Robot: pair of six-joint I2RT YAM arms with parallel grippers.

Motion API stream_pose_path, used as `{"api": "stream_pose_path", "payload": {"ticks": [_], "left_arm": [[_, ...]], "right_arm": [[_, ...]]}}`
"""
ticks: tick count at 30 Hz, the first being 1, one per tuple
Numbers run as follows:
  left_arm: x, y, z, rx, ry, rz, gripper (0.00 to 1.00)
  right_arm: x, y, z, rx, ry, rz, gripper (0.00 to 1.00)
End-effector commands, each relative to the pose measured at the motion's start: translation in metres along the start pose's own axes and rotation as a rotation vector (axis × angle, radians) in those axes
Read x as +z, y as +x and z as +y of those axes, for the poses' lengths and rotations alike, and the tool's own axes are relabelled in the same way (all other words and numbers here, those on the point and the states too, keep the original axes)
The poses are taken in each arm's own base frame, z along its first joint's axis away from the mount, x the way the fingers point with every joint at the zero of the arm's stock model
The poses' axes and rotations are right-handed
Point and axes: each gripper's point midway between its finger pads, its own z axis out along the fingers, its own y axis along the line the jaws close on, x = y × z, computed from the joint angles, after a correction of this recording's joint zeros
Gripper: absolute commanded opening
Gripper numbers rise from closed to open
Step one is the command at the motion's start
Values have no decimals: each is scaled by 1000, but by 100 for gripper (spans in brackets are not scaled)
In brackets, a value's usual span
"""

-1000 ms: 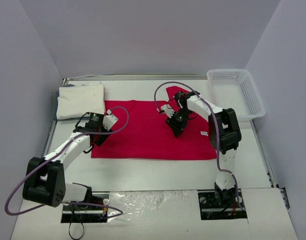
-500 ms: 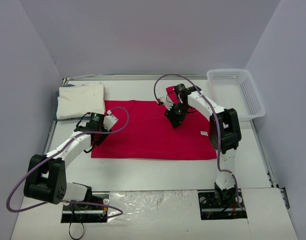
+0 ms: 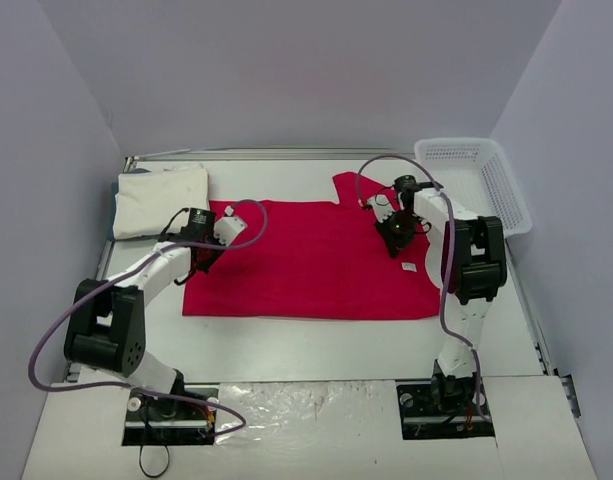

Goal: Fold and stack the t-shirts
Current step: Fold the flattened tshirt in 1/3 of the way

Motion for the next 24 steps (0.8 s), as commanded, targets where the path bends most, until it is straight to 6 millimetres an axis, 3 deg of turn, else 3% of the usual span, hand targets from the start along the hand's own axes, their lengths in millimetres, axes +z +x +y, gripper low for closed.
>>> {"api": "stream_pose_path", "payload": {"ticks": [1,4,8,17,24], "left_arm": [[4,-23,6,-13,8,-46,2],[14,-33,0,-22,49,-56,2],[24,-31,-3,-23,50,-29,2],[42,-9,-22,-31,106,50,2],[44,8,-31,-15,128,119,2]], "right_arm": [[-23,11,-6,28,61,-7,2],[-20,21,-9,37,71,17,1],[-15,27,-8,47,64,33,1],[-3,33,-5,66,36,58,2],[1,42,1,74,23,74,2]]}}
